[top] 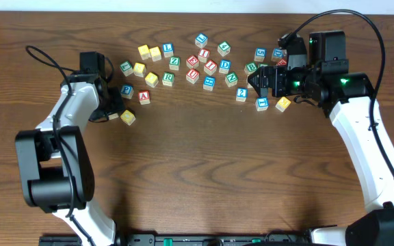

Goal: Spell out CORL
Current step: 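Lower left gripper and close it on the yellow C block, then carry the C block forward to open table and release it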

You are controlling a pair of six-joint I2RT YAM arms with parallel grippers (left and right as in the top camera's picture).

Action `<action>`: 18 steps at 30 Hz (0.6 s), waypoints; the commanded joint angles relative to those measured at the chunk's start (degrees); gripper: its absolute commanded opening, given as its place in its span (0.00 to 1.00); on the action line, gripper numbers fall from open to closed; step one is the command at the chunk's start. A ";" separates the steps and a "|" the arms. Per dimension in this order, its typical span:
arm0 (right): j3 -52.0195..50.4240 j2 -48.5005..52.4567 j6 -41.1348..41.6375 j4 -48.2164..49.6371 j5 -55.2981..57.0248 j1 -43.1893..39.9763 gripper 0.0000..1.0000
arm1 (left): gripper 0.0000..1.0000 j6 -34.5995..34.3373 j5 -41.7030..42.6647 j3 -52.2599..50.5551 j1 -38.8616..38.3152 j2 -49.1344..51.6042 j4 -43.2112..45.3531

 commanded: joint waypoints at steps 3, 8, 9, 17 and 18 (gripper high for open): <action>1.16 0.07 -0.33 -0.02 -0.11 -0.46 0.97 | 0.45 0.79 0.52 0.57 0.20 2.34 0.26; 1.16 0.07 -0.33 -0.02 -0.11 -0.46 0.97 | 0.39 0.79 0.52 0.59 0.20 2.34 1.66; 1.16 0.07 -0.33 -0.04 -0.09 -0.46 0.97 | 0.36 0.79 0.52 0.61 0.20 2.34 1.70; 1.16 0.07 -0.33 -0.22 -0.11 -0.46 0.99 | 0.26 0.81 0.52 0.63 0.20 -0.20 1.62; 1.16 0.07 -0.33 -0.22 -0.09 -0.46 0.99 | 0.26 0.81 0.52 0.63 0.20 -0.94 1.64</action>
